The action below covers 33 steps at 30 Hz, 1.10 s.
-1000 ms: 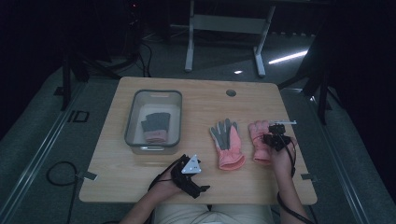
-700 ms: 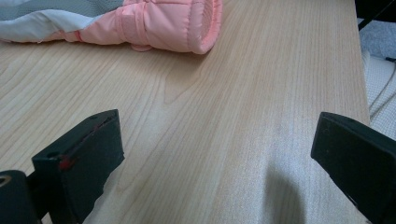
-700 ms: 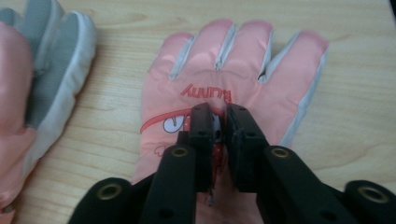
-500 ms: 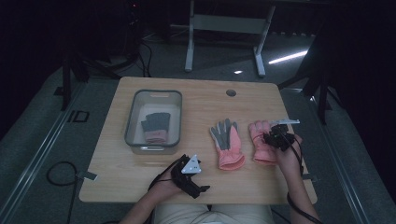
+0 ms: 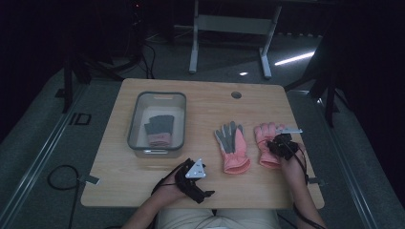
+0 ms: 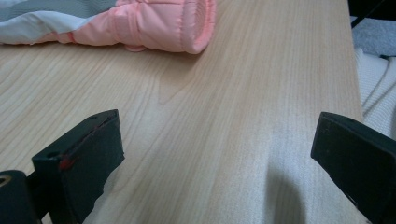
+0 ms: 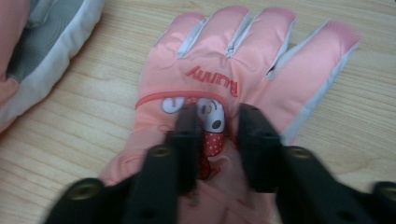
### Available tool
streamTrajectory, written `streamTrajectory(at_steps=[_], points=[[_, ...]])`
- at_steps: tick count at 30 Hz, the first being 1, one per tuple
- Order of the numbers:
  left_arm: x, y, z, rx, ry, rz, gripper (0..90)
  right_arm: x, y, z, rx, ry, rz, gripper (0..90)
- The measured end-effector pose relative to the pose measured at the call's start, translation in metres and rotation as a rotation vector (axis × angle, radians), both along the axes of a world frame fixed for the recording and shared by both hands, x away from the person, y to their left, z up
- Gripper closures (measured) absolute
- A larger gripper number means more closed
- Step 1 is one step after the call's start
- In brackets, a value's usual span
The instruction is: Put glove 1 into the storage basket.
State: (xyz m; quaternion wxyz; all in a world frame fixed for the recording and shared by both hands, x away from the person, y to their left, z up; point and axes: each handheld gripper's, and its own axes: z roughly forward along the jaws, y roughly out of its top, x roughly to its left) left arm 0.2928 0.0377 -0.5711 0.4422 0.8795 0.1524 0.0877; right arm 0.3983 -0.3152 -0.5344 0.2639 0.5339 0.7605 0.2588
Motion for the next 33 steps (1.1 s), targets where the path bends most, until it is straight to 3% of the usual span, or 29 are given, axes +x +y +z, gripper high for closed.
streamTrajectory(at_steps=[7,15,19,28,33], points=[[0.001,0.001,0.000,-0.005,0.006,0.004,2.0,0.001,-0.001,0.007,0.057,0.005,-0.043,84.9],[0.001,0.001,0.000,-0.013,0.008,0.005,2.0,-0.004,0.000,0.036,0.081,-0.037,-0.036,85.8],[0.002,0.001,0.000,-0.011,0.014,0.005,2.0,-0.008,0.006,0.061,0.088,-0.078,-0.027,86.1],[0.002,0.003,0.000,-0.017,0.012,0.007,2.0,-0.018,0.035,0.103,0.130,-0.133,0.039,86.1],[0.001,0.002,0.000,-0.015,0.008,0.007,2.5,-0.027,0.062,0.120,0.151,-0.152,0.110,86.1]])
